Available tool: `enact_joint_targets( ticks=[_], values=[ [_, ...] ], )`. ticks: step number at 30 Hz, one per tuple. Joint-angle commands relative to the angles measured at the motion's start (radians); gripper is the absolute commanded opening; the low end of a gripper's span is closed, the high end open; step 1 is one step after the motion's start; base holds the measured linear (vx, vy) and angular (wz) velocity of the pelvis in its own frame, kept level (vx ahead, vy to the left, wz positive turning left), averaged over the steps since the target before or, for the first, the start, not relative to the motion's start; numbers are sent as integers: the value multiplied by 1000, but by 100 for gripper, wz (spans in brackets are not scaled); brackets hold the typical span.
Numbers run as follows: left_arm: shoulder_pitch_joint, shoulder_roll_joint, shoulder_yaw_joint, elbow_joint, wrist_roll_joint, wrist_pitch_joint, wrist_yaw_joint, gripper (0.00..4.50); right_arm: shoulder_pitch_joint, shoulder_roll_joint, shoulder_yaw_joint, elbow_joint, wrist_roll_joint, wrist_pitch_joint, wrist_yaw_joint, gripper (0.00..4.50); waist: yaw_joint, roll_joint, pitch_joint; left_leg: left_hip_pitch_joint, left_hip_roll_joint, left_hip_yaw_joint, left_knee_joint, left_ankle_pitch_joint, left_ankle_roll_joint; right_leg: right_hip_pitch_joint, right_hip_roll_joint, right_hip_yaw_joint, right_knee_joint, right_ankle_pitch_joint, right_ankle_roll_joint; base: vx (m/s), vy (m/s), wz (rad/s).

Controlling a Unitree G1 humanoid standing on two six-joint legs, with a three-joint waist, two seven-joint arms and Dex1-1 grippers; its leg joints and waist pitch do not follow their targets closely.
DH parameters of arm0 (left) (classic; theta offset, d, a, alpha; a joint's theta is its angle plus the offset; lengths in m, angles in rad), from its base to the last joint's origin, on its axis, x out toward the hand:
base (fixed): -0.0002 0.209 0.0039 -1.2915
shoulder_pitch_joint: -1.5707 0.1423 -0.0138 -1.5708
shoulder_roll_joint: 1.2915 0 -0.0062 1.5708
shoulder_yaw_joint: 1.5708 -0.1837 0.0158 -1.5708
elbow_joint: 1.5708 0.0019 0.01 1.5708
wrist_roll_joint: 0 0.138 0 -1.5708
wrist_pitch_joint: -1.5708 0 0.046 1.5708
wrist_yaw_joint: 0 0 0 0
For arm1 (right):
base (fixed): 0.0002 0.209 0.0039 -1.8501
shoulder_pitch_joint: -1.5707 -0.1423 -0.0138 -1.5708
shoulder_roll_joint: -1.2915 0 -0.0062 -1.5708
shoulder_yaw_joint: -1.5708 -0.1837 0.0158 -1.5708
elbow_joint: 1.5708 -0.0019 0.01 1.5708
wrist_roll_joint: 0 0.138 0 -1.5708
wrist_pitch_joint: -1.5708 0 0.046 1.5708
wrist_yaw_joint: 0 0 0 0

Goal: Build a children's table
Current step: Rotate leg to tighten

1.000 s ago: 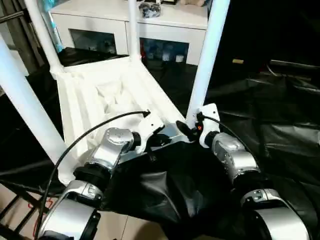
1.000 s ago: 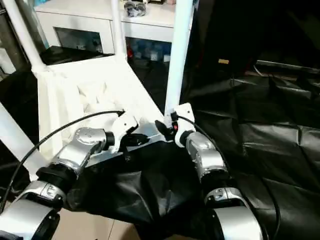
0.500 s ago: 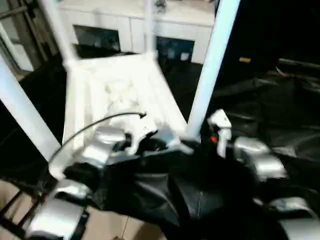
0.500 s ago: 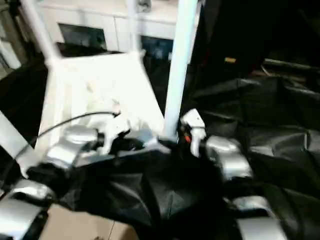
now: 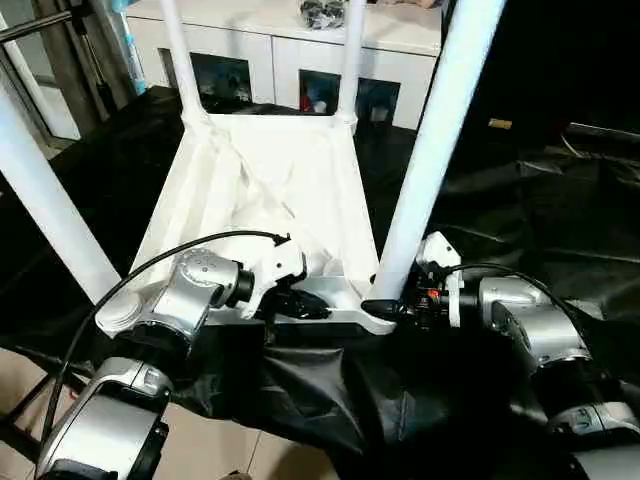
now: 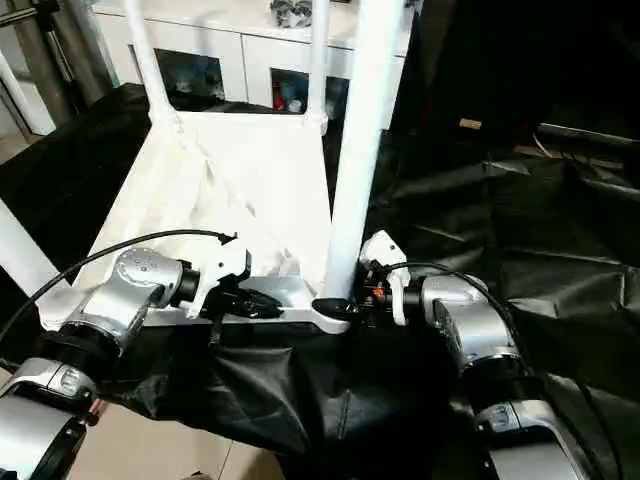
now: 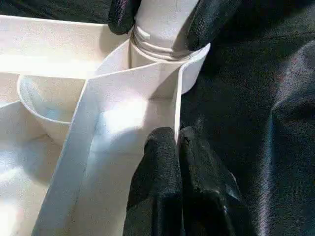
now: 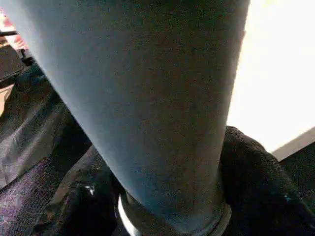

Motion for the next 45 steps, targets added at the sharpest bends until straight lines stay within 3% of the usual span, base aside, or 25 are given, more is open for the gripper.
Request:
enact_joint_targets(
  ticks=[1, 6, 8, 9, 10, 13, 18, 20, 21, 22, 27, 30, 33, 34, 35, 37, 38, 40, 45],
  values=[
    [-17, -30, -1, 13, -2, 12, 65, 0, 37, 47, 86, -21, 31, 27, 89, 250, 0, 2, -52, 3, 24, -3, -58, -231, 41, 50, -41, 29, -62, -154, -250, 0, 0, 0],
    [-25, -49, 16, 26, 7, 32, 150, 0, 9, 109, 20, 42, 23, 12, -77, 250, -4, 5, -47, 3, 23, -5, -64, -265, 24, 48, -42, 29, -67, -219, -235, 0, 0, 0],
    [-25, -68, 21, 22, 16, 53, 207, 0, -20, 150, -3, 109, -13, 34, -229, 249, -11, 5, -41, 7, 22, -8, -68, -322, 5, 42, -44, 28, -79, -338, -208, 0, 0, 0],
    [-25, -68, 21, 22, 16, 53, 207, 0, -20, 150, -3, 109, -13, 34, -229, 249, -20, 4, -41, 3, 20, -15, -71, -337, -11, 43, -47, 28, -82, -402, -185, 0, 0, 0],
    [-22, -91, 24, 11, 24, 78, 261, 0, -43, 186, -20, 170, -41, 38, -357, 249, -27, 7, -41, 5, 19, -19, -73, -348, -26, 40, -48, 28, -86, -439, -168, 0, 0, 0],
    [-11, -130, 23, -16, 33, 110, 325, 0, -68, 243, -40, 230, -58, 51, -494, 249, -47, 4, -40, 7, 14, -23, -72, -385, -23, 34, -44, 26, -97, -488, -145, 0, 0, 0],
    [16, -184, 13, -77, 37, 158, 387, 0, -111, 332, -82, 315, -66, 73, -688, 249, -57, 1, -41, 6, 14, -21, -71, -390, -9, 30, -41, 27, -99, -468, -151, 0, 0, 0],
    [30, -201, 3, -108, 39, 175, 402, 0, -129, 359, -85, 351, -71, 56, -730, 249, -63, 4, -40, -2, 16, -25, -75, -375, -14, 33, -43, 27, -93, -449, -157, 0, 0, 0],
    [38, -209, -3, -127, 37, 183, 403, 0, -133, 366, -78, 364, -73, 22, -712, 249, -64, 7, -40, 0, 15, -25, -75, -384, -15, 32, -42, 25, -95, -449, -154, 0, 0, 0],
    [42, -211, -5, -134, 35, 185, 400, 0, -135, 369, -77, 366, -67, 7, -694, 284, -66, 3, -42, 2, 16, -25, -73, -395, -14, 31, -41, 25, -95, -436, -157, 0, 0, 0],
    [40, -201, -4, -135, 36, 189, 400, 0, -146, 365, -108, 362, -40, 10, -672, 333, -60, 4, -46, 4, 16, -18, -71, -360, 0, 33, -37, 30, -87, -328, -190, 0, 0, 0],
    [35, -183, -1, -132, 30, 178, 380, 0, -143, 341, -88, 338, -56, -22, -626, 347, -58, 4, -45, 0, 15, -17, -71, -347, 7, 38, -38, 29, -84, -311, -195, 0, 0, 0],
    [35, -150, -4, -130, 24, 157, 329, 0, -110, 291, -44, 261, -28, -70, -424, 347, -53, 2, -45, -1, 16, -18, -70, -351, 19, 41, -40, 29, -89, -334, -183, 0, 0, 0],
    [34, -144, -4, -129, 22, 153, 317, 0, -101, 282, -36, 240, -19, -78, -383, 347, -52, 2, -47, 0, 17, -16, -69, -333, 25, 40, -40, 31, -85, -298, -192, 0, 0, 0],
    [32, -133, -5, -125, 20, 148, 299, 0, -85, 262, -23, 206, -4, -78, -320, 347, -51, 7, -48, -1, 17, -16, -68, -311, 31, 43, -39, 31, -80, -257, -206, 0, 0, 0],
    [28, -122, -4, -116, 20, 142, 283, 0, -68, 239, -7, 173, 7, -72, -259, 347, -49, 4, -52, 0, 17, -12, -63, -273, 45, 45, -37, 31, -72, -176, -233, 0, 0, 0],
    [26, -115, -4, -111, 20, 138, 274, 0, -59, 226, 3, 154, 13, -66, -225, 347, -48, 1, -53, -5, 16, -13, -62, -243, 56, 53, -36, 29, -67, -134, -247, 0, 0, 0],
    [10, -92, 0, -79, 21, 114, 243, 0, -29, 178, 29, 97, 32, -32, -121, 347, -40, 3, -52, -3, 18, -9, -58, -214, 72, 54, -35, 28, -63, -97, -261, 0, 0, 0],
    [-16, -59, 7, -25, 20, 74, 183, 0, 12, 111, 58, 20, 54, 21, 12, 347, -18, 3, -50, 3, 22, -5, -58, -229, 67, 51, -38, 27, -65, -146, -259, 0, 0, 0]
  ],
)
